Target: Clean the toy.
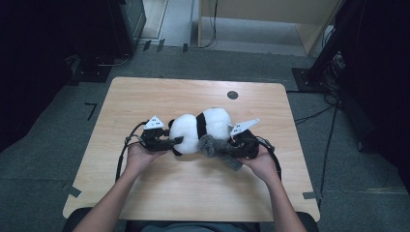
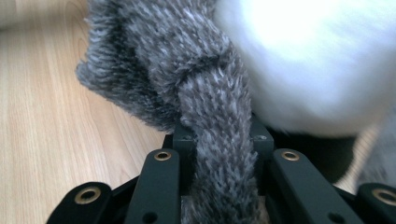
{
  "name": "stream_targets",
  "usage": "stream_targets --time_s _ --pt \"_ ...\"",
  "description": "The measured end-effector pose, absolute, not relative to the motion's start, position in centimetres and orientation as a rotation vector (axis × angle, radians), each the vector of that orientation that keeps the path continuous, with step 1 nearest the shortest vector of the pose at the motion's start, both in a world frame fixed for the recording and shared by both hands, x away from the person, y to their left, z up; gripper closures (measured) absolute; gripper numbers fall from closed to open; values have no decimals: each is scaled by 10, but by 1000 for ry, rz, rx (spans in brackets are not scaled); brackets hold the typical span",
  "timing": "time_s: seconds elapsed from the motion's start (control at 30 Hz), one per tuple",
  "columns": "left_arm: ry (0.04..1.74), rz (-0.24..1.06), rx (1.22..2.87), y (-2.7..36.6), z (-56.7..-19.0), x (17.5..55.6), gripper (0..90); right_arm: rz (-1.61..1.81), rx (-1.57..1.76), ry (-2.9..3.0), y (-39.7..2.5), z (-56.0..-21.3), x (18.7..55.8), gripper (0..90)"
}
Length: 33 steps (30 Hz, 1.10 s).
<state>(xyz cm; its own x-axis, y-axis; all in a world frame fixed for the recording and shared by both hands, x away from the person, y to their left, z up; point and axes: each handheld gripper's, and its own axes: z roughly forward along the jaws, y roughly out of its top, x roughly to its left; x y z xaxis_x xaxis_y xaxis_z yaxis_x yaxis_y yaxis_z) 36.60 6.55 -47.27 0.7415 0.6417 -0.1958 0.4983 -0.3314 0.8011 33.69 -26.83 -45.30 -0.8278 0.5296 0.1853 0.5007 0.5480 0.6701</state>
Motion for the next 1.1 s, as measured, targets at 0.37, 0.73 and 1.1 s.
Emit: stream_targets --time_s 0.37,0.73,1.1 --pt "863 185 2000 65 -473 367 459 1126 1025 2678 -303 -459 341 741" --pt "866 181 1995 66 -473 367 460 1057 1160 2568 -327 -455 343 748" --pt "864 184 1994 66 -473 367 460 1089 1328 2404 -351 -450 345 753"
